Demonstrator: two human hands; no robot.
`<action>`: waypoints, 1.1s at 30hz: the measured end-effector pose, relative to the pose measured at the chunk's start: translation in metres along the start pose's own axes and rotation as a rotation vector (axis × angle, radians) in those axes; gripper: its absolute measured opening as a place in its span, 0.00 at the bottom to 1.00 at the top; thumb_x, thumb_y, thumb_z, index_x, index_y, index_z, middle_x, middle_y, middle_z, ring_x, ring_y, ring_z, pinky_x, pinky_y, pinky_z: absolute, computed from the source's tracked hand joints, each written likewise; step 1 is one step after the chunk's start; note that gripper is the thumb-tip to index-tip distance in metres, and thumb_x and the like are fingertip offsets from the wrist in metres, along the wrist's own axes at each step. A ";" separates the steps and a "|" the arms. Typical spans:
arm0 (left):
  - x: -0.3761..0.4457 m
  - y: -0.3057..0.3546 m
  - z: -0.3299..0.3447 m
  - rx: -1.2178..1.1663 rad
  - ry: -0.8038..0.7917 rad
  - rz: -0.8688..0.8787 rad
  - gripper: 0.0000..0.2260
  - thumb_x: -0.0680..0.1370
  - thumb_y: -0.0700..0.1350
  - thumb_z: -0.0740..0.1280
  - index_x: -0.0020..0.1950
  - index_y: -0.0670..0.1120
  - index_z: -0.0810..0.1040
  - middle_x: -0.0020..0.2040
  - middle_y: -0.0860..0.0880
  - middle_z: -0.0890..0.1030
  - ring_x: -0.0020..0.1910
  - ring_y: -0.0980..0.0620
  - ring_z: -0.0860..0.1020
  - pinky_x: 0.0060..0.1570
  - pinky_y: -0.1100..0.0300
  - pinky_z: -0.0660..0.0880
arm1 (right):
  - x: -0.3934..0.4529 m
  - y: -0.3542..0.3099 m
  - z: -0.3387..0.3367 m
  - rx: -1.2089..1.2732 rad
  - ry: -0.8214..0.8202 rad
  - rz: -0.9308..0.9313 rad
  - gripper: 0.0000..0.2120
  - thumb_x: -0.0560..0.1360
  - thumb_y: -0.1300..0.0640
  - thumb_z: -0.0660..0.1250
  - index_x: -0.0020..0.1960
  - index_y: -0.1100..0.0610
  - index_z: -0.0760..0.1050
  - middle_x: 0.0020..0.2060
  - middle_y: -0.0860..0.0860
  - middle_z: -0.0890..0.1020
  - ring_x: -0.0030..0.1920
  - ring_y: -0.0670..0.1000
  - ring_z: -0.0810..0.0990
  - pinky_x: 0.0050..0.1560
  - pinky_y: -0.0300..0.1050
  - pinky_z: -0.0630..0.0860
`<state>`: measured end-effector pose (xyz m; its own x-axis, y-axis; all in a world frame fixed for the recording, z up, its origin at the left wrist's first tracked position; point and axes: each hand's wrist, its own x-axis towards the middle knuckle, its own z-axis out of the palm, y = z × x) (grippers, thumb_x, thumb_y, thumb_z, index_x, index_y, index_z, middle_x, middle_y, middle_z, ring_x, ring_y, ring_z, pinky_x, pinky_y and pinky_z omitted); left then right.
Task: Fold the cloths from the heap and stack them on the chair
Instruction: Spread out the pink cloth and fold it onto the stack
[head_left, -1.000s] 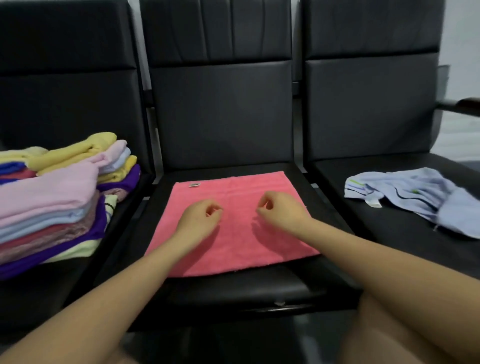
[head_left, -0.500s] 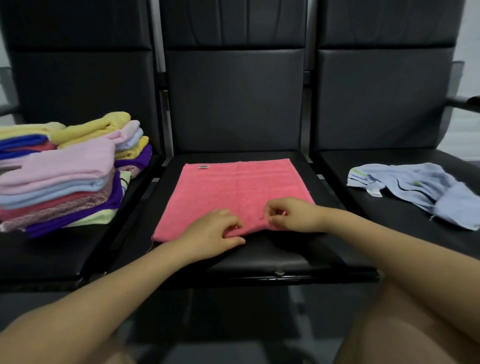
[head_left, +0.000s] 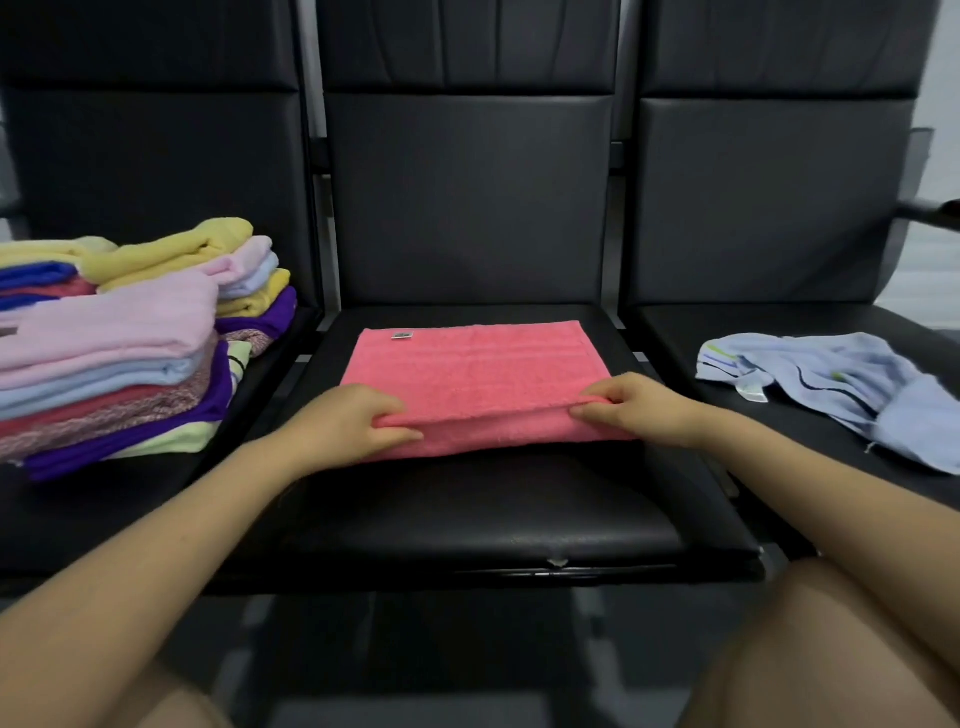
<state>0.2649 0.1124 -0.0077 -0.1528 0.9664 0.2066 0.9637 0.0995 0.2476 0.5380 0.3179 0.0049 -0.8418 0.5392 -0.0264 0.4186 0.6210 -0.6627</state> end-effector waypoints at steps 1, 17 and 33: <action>-0.003 -0.006 -0.002 -0.024 0.015 -0.020 0.27 0.66 0.73 0.56 0.29 0.49 0.66 0.26 0.51 0.68 0.29 0.53 0.66 0.35 0.53 0.66 | -0.003 0.003 -0.003 0.028 0.009 -0.001 0.20 0.78 0.53 0.67 0.32 0.55 0.62 0.30 0.51 0.63 0.33 0.48 0.62 0.35 0.41 0.60; -0.014 -0.013 0.005 -0.421 0.115 -0.244 0.11 0.81 0.41 0.63 0.41 0.55 0.75 0.39 0.57 0.77 0.39 0.63 0.74 0.40 0.73 0.67 | -0.014 0.014 -0.008 0.271 0.057 0.209 0.12 0.80 0.54 0.64 0.41 0.59 0.80 0.35 0.49 0.83 0.35 0.45 0.80 0.37 0.36 0.75; 0.077 -0.048 0.031 -0.138 0.163 -0.548 0.13 0.77 0.47 0.67 0.61 0.49 0.77 0.61 0.45 0.76 0.61 0.46 0.74 0.60 0.54 0.70 | 0.058 0.059 -0.019 -0.272 0.432 0.451 0.20 0.73 0.49 0.70 0.63 0.56 0.75 0.60 0.55 0.79 0.61 0.58 0.76 0.59 0.49 0.72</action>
<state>0.2135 0.1892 -0.0334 -0.6625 0.7331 0.1538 0.6992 0.5316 0.4780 0.5202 0.3963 -0.0216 -0.3764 0.9228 0.0826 0.8150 0.3722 -0.4441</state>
